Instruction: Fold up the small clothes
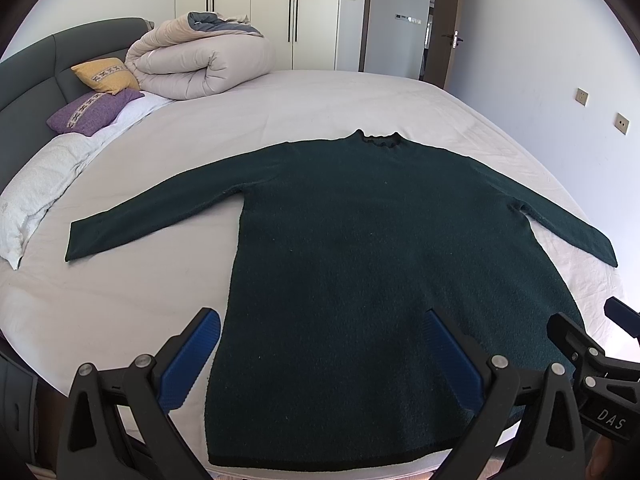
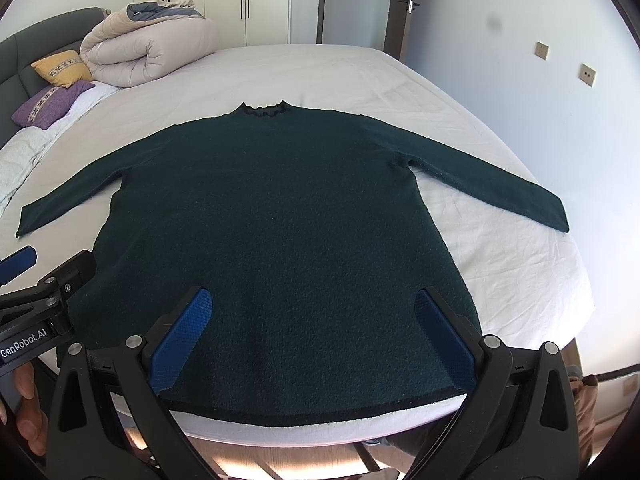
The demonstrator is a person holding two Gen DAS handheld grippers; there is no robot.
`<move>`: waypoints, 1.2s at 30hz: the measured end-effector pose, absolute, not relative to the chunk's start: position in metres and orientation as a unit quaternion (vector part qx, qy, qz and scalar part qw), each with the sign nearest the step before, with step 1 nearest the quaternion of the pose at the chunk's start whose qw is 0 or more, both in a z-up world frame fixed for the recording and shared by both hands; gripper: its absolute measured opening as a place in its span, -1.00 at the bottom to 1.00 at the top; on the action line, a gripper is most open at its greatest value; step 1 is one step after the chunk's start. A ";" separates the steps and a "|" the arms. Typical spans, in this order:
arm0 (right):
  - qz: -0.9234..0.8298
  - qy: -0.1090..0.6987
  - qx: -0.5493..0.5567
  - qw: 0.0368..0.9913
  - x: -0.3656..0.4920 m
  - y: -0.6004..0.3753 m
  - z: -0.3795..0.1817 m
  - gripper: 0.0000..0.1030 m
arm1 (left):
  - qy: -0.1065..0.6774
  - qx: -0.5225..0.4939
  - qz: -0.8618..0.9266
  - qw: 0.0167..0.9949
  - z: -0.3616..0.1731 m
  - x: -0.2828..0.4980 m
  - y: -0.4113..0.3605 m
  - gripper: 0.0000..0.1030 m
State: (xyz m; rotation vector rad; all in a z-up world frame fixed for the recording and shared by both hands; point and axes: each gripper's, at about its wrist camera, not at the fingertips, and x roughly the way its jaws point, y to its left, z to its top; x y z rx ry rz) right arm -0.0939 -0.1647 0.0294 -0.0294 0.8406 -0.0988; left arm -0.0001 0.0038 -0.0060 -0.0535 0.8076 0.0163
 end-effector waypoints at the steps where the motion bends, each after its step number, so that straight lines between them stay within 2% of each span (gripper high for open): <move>1: -0.048 0.408 -0.014 0.912 -0.094 -0.165 0.029 1.00 | 0.393 -0.026 0.008 0.919 -0.006 0.000 0.004 1.00; 36: -0.049 0.413 -0.011 0.909 -0.096 -0.161 0.014 1.00 | 0.406 -0.029 0.005 0.913 -0.014 0.004 -0.001 1.00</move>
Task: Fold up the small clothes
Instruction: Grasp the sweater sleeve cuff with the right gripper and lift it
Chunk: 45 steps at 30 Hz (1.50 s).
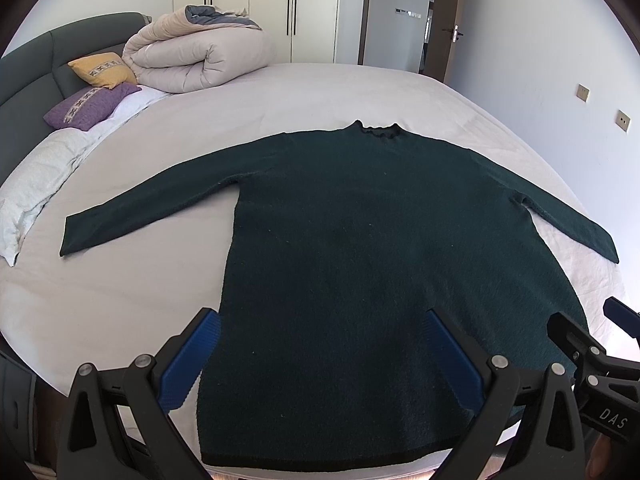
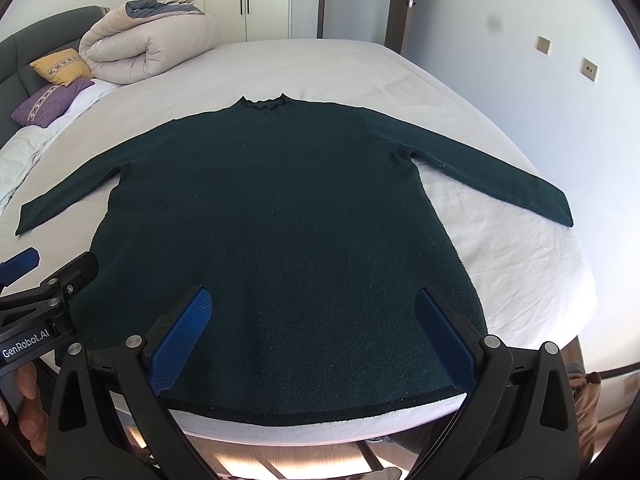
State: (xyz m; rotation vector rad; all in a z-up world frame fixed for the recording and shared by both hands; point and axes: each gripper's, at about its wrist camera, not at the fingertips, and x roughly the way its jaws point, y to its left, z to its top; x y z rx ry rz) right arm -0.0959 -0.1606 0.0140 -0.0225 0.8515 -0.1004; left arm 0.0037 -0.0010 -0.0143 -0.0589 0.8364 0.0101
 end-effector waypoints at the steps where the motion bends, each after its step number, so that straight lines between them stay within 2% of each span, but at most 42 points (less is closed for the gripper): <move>1: -0.049 0.413 -0.010 0.909 -0.096 -0.161 0.013 1.00 | 0.407 -0.028 0.005 0.913 -0.015 0.004 -0.002 1.00; 8: -0.052 0.418 0.000 0.907 -0.090 -0.174 0.009 1.00 | 0.420 -0.033 -0.010 0.907 -0.023 0.017 -0.006 1.00; 13: -0.040 0.414 0.067 0.907 -0.079 -0.227 0.006 1.00 | 0.419 -0.038 -0.026 0.907 -0.024 0.035 -0.012 1.00; 19: -0.089 0.365 0.263 0.889 -0.064 -0.385 -0.003 1.00 | 0.401 -0.002 -0.031 0.916 -0.022 0.061 -0.030 1.00; 25: -0.175 0.301 0.504 0.790 -0.056 -0.559 -0.056 1.00 | 0.397 0.022 -0.046 0.917 -0.024 0.099 -0.050 1.00; 28: -0.176 0.271 0.559 0.764 -0.044 -0.606 -0.075 0.98 | 0.405 -0.006 -0.093 0.909 -0.026 0.119 -0.057 1.00; 33: -0.192 0.241 0.576 0.757 -0.014 -0.643 -0.072 0.98 | 0.418 -0.012 -0.103 0.902 -0.035 0.141 -0.070 1.00; 37: -0.205 0.234 0.579 0.754 0.012 -0.662 -0.074 0.76 | 0.438 -0.001 -0.094 0.894 -0.047 0.155 -0.075 1.00; 39: -0.206 0.231 0.575 0.757 0.022 -0.655 -0.078 0.43 | 0.439 0.003 -0.094 0.894 -0.050 0.162 -0.075 1.00; 41: -0.205 0.235 0.579 0.753 0.030 -0.660 -0.083 -0.20 | 0.447 -0.015 -0.106 0.888 -0.054 0.171 -0.070 1.00; 43: -0.212 0.236 0.582 0.749 0.036 -0.665 -0.089 -0.45 | 0.452 -0.041 -0.120 0.883 -0.057 0.180 -0.065 1.00; 45: -0.219 0.237 0.571 0.755 0.044 -0.666 -0.087 -0.52 | 0.459 -0.063 -0.129 0.877 -0.061 0.190 -0.060 0.95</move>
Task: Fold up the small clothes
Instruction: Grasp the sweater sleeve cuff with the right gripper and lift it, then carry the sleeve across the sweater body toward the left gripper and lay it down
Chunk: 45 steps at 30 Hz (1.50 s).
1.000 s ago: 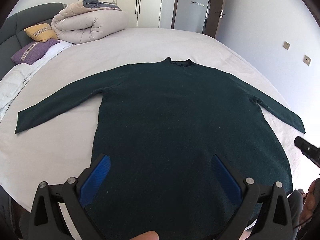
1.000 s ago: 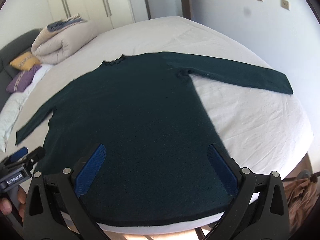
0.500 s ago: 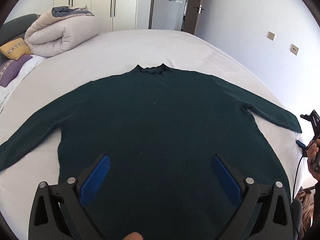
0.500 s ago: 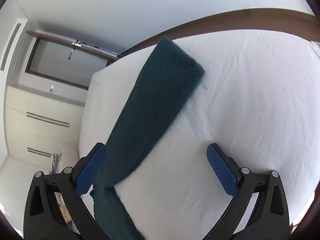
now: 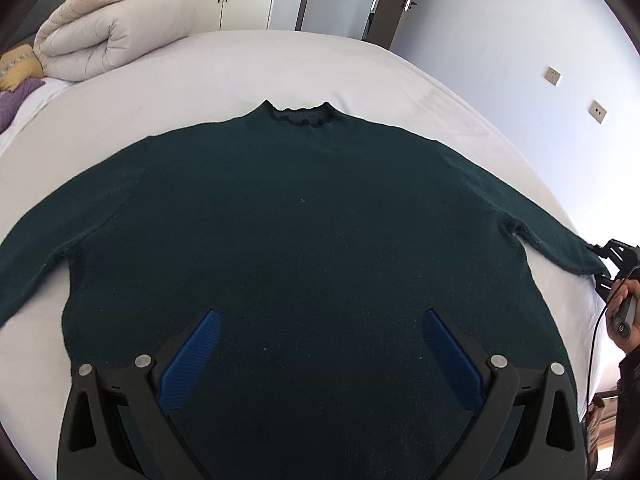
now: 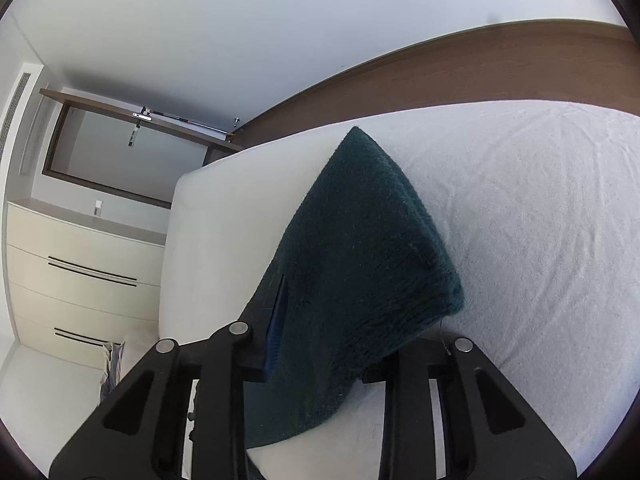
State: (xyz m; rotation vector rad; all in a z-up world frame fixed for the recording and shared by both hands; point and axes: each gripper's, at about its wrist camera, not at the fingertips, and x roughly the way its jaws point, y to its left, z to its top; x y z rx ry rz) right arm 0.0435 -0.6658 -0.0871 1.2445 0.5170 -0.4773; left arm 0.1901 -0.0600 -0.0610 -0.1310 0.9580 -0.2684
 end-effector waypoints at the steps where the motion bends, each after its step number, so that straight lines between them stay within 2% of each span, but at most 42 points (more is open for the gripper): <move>1: -0.222 0.239 0.560 0.762 0.049 -0.666 -0.082 -0.52 | 0.464 -0.076 -0.136 0.872 -0.063 0.196 -0.057 0.88; 2: -0.222 0.243 0.545 0.771 0.057 -0.661 -0.075 -0.59 | 0.469 -0.086 -0.141 0.868 -0.065 0.201 -0.056 0.75; 5: -0.207 0.261 0.489 0.806 0.089 -0.630 -0.050 -0.69 | 0.480 -0.120 -0.158 0.855 -0.068 0.217 -0.052 0.57; 7: -0.174 0.277 0.442 0.835 0.120 -0.598 -0.028 -0.76 | 0.481 -0.158 -0.175 0.844 -0.068 0.227 -0.047 0.57; 11: -0.093 0.314 0.314 0.891 0.186 -0.502 0.011 -0.77 | 0.481 -0.217 -0.195 0.827 -0.070 0.245 -0.039 0.60; 15: 0.003 0.349 0.180 0.920 0.238 -0.372 0.022 -0.77 | 0.479 -0.275 -0.206 0.808 -0.073 0.258 -0.029 0.70; 19: 0.077 0.390 0.111 0.911 0.247 -0.257 -0.003 -0.77 | 0.469 -0.321 -0.211 0.796 -0.075 0.269 -0.022 0.92; 22: 0.087 0.440 0.053 0.892 0.258 -0.207 -0.048 -0.77 | 0.486 -0.343 -0.204 0.778 -0.091 0.281 -0.019 0.92; 25: 0.091 0.480 0.065 0.870 0.251 -0.193 -0.105 -0.74 | 0.498 -0.360 -0.193 0.765 -0.103 0.285 -0.015 0.92; 27: 0.102 0.464 0.091 0.875 0.219 -0.204 -0.131 -0.61 | 0.493 -0.364 -0.194 0.766 -0.104 0.286 -0.016 0.92; 28: 0.112 0.458 0.101 0.876 0.212 -0.208 -0.132 -0.34 | 0.494 -0.365 -0.194 0.765 -0.106 0.288 -0.017 0.93; 29: 0.123 0.455 0.117 0.874 0.205 -0.211 -0.133 0.18 | 0.498 -0.369 -0.197 0.760 -0.106 0.290 -0.020 0.93; 31: 0.142 0.435 0.159 0.875 0.190 -0.219 -0.125 0.49 | 0.505 -0.368 -0.206 0.753 -0.105 0.293 -0.026 0.93; 34: 0.130 0.420 0.177 0.880 0.164 -0.230 -0.101 0.50 | 0.519 -0.335 -0.201 0.760 -0.104 0.294 -0.042 0.92; 37: 0.127 0.425 0.258 0.858 0.147 -0.261 -0.106 0.50 | 0.525 -0.315 -0.197 0.766 -0.104 0.295 -0.053 0.89; 39: 0.124 0.424 0.313 0.841 0.133 -0.283 -0.109 0.50 | 0.531 -0.301 -0.193 0.768 -0.104 0.300 -0.062 0.74; 41: 0.125 0.416 0.345 0.832 0.125 -0.298 -0.111 0.50 | 0.543 -0.275 -0.186 0.771 -0.102 0.305 -0.073 0.37; 42: 0.125 0.413 0.355 0.829 0.122 -0.304 -0.112 0.50 | 0.546 -0.264 -0.185 0.774 -0.101 0.306 -0.078 0.26; 44: 0.129 0.402 0.384 0.821 0.120 -0.313 -0.114 0.50 | 0.553 -0.238 -0.176 0.779 -0.100 0.310 -0.083 -0.43; 45: 0.129 0.399 0.393 0.818 0.121 -0.315 -0.115 0.50 | 0.553 -0.231 -0.172 0.782 -0.099 0.311 -0.082 -0.56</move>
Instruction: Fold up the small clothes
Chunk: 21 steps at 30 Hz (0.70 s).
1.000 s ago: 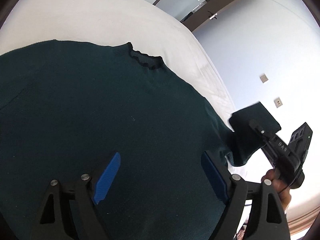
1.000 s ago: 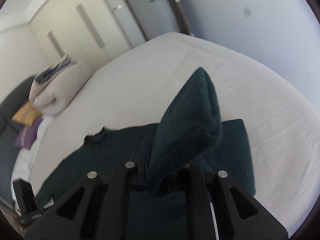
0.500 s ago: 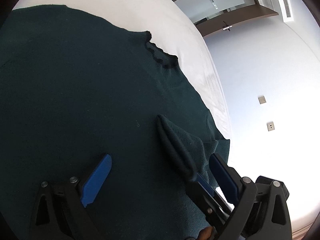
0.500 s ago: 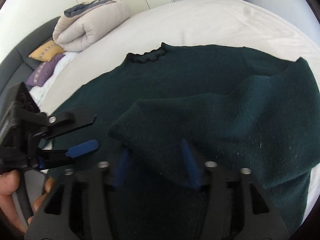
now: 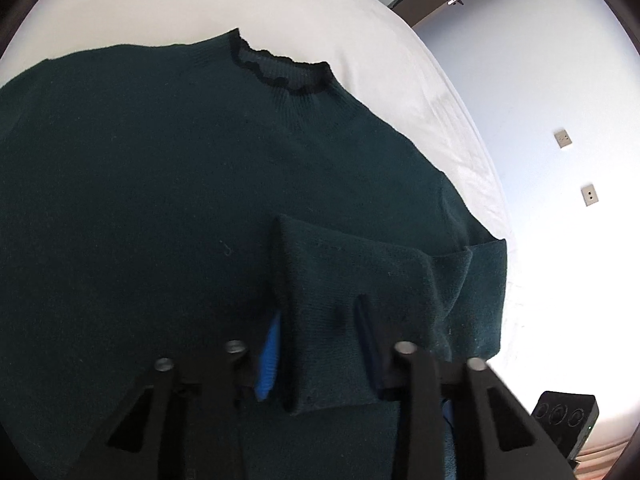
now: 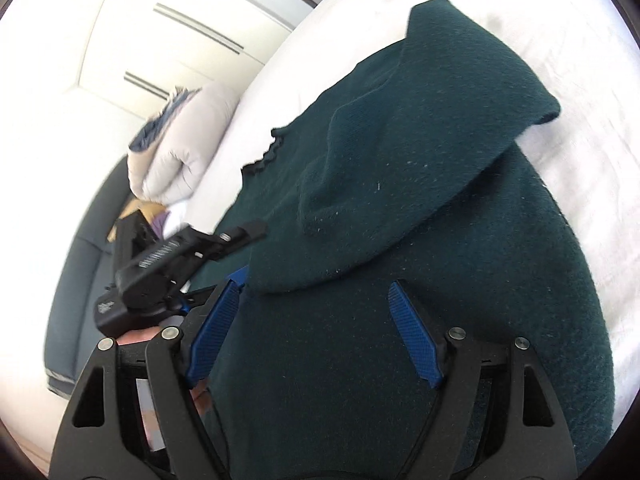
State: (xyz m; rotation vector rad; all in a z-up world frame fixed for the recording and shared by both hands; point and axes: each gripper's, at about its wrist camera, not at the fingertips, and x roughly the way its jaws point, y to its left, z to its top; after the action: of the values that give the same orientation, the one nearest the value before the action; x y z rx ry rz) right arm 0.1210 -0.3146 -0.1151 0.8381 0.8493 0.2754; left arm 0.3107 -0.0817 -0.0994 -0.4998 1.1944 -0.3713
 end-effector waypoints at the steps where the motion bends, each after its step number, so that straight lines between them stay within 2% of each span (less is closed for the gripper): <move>1: 0.129 0.394 0.402 0.816 0.123 -0.317 -0.117 0.50 | 0.550 -0.233 -0.172 0.783 -0.099 0.311 -0.077 -0.73; 2: 0.129 0.392 0.408 0.815 0.118 -0.323 -0.114 0.49 | 0.547 -0.242 -0.177 0.782 -0.098 0.311 -0.071 -0.86; 11: 0.099 0.370 0.452 0.806 0.121 -0.360 -0.109 0.50 | 0.460 -0.286 -0.158 0.826 -0.058 0.311 0.014 -0.86; 21: 0.078 0.336 0.531 0.774 0.143 -0.391 -0.115 0.50 | 0.473 -0.306 -0.093 0.821 -0.105 0.318 0.074 -0.86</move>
State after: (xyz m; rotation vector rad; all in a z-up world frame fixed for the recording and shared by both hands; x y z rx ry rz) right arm 0.1434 -0.3908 -0.1154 1.1502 0.7281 0.1687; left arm 0.3176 0.0737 -0.1049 -0.6505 1.0059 -0.1985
